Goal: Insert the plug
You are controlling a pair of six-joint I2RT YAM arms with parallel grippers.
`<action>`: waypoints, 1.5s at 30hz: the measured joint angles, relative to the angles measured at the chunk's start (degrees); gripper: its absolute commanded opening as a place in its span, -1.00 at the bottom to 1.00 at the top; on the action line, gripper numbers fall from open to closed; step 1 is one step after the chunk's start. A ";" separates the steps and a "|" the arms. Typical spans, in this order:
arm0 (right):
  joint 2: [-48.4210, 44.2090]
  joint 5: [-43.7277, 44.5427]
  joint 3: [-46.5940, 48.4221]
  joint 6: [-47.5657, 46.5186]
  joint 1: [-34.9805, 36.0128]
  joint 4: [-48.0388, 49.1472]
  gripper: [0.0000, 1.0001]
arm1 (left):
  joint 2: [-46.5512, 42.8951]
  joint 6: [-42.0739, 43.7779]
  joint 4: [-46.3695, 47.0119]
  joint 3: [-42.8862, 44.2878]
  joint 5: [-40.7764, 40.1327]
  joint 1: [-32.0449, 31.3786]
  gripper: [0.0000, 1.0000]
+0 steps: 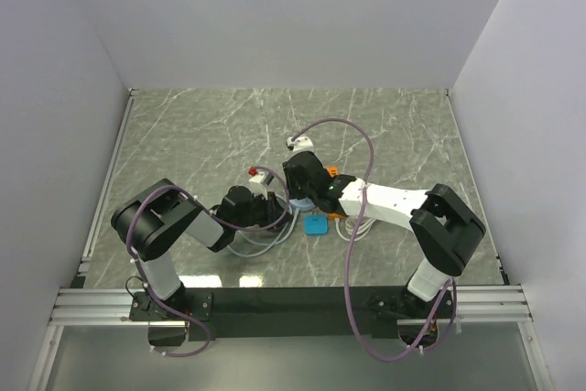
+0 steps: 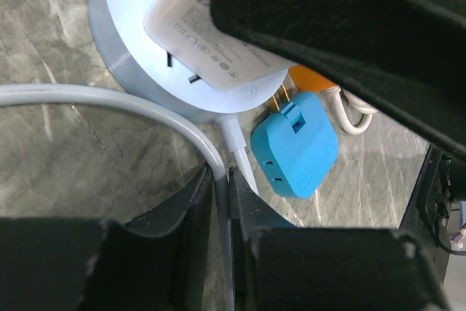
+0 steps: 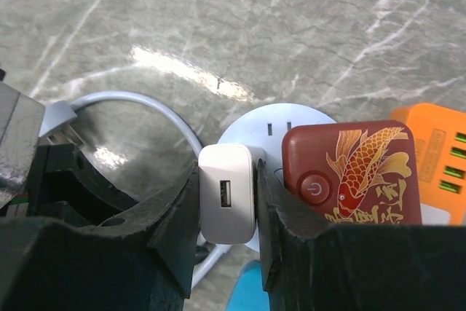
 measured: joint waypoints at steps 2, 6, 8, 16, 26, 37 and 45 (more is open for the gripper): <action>-0.02 -0.48 -0.96 0.37 0.00 2.03 -1.00 | 0.00 -0.02 0.07 -0.02 0.00 0.11 -0.63; -0.02 -0.96 -2.16 1.27 0.00 4.94 -1.00 | -0.04 -0.22 0.57 -0.42 0.00 0.37 -0.63; -0.02 -1.29 -2.23 1.55 0.00 5.25 -1.00 | -0.17 -0.22 0.81 -0.72 -0.02 0.44 -0.63; -0.87 -0.66 1.70 2.69 0.20 -1.11 -0.91 | -1.57 0.24 -0.90 -1.03 -0.55 0.44 -0.63; -3.17 0.15 4.90 3.89 3.34 -18.78 0.80 | -3.76 1.38 -3.69 -1.03 -1.75 0.22 -0.63; -9.42 2.19 4.90 3.85 4.20 -24.24 0.89 | -10.67 2.84 -7.08 -1.73 -5.09 0.22 -0.53; -21.31 2.73 2.97 2.69 -2.29 -19.32 0.93 | -20.02 5.14 -14.82 -1.64 -11.91 1.88 0.58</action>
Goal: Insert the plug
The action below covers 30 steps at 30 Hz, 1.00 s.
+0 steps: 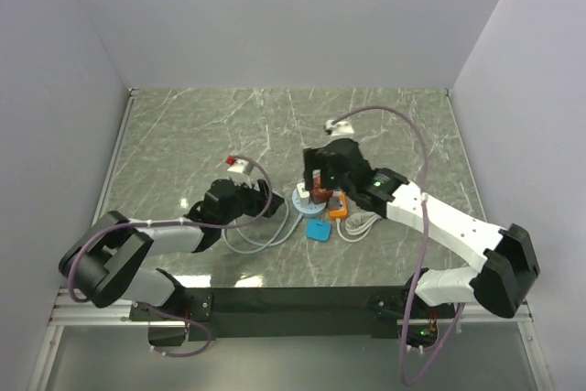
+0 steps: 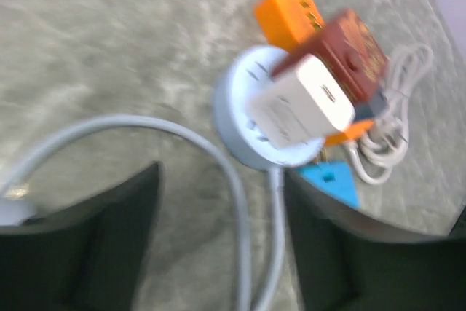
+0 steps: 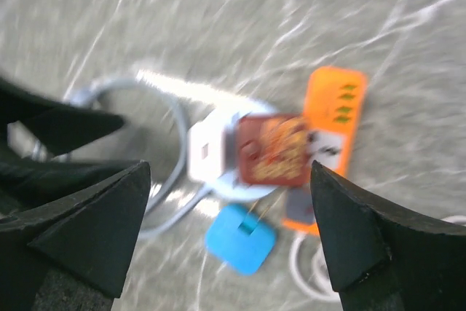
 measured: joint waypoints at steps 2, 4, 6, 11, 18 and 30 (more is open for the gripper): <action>-2.49 -0.17 -2.19 -0.46 -3.54 2.84 0.93 | -2.21 0.22 -2.05 0.04 -0.92 2.62 0.99; -4.35 -0.22 -4.07 -1.07 -7.19 4.74 0.93 | -4.28 0.04 -3.76 0.04 -1.38 6.51 0.99; -5.86 -0.83 -5.66 -1.90 -11.47 6.64 0.93 | -6.58 0.07 -6.27 0.24 -1.57 11.72 0.99; -9.57 -4.20 -7.28 -3.45 -21.73 11.52 0.95 | -10.99 0.22 -12.02 3.34 -2.78 20.76 0.99; -16.39 -8.94 -10.16 -4.00 -32.46 17.68 0.96 | -12.46 0.39 -19.28 13.03 -5.86 25.03 0.99; -27.91 -10.99 -14.80 -3.85 -39.91 18.38 0.97 | -19.67 1.11 -26.88 18.47 -17.00 25.24 0.99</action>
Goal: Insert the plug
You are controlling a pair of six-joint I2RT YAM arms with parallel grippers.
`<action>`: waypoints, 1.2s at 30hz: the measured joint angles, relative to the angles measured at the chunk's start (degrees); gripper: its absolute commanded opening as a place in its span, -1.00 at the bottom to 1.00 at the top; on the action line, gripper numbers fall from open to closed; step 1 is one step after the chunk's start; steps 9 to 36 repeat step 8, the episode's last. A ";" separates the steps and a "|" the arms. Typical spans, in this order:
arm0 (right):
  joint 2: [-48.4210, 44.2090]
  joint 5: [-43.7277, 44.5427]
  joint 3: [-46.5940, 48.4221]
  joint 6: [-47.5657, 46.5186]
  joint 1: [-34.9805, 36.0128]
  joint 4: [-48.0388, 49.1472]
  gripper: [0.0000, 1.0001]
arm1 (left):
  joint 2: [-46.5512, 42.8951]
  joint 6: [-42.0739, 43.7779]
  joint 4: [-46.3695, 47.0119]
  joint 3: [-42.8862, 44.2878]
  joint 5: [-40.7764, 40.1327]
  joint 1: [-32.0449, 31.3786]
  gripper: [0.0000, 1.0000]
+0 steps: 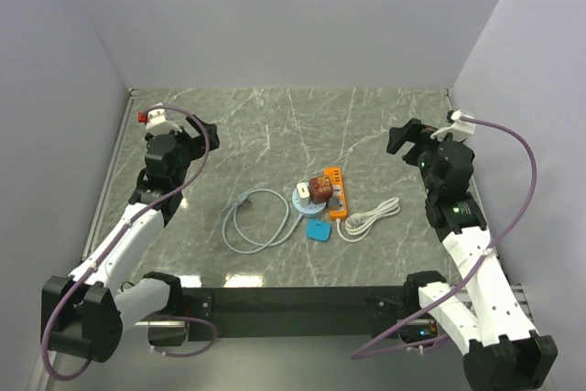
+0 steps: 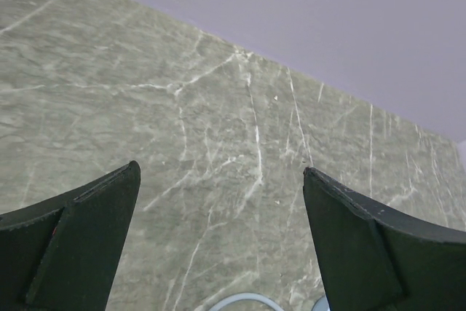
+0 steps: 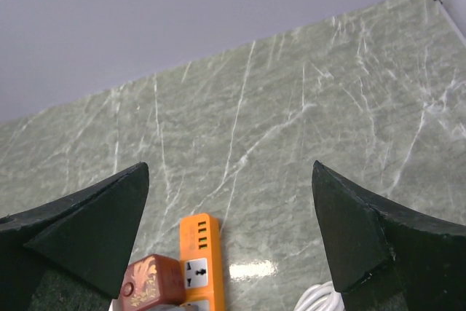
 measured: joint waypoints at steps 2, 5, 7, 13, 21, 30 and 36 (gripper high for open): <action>-1.11 0.04 -0.02 0.00 -0.11 0.02 0.97 | -1.05 -0.02 -0.87 0.00 -1.11 0.00 0.99; -2.25 0.00 -0.46 0.02 -0.13 0.07 0.98 | -2.73 -0.04 -1.90 0.00 -2.32 0.02 0.99; -2.51 -0.09 -0.66 0.04 -0.13 -0.04 0.98 | -4.07 -0.02 -2.32 0.00 -3.06 0.00 0.99; -2.51 -0.09 -0.66 0.04 -0.13 -0.02 0.98 | -4.81 -0.02 -2.38 0.00 -3.32 0.00 0.99; -2.51 -0.09 -0.66 0.04 -0.13 -0.02 0.98 | -4.81 -0.02 -2.38 0.00 -3.32 0.00 0.99; -2.51 -0.09 -0.66 0.04 -0.13 -0.02 0.98 | -4.81 -0.02 -2.38 0.00 -3.32 0.00 0.99; -2.51 -0.09 -0.66 0.04 -0.13 -0.02 0.98 | -4.81 -0.02 -2.38 0.00 -3.32 0.00 0.99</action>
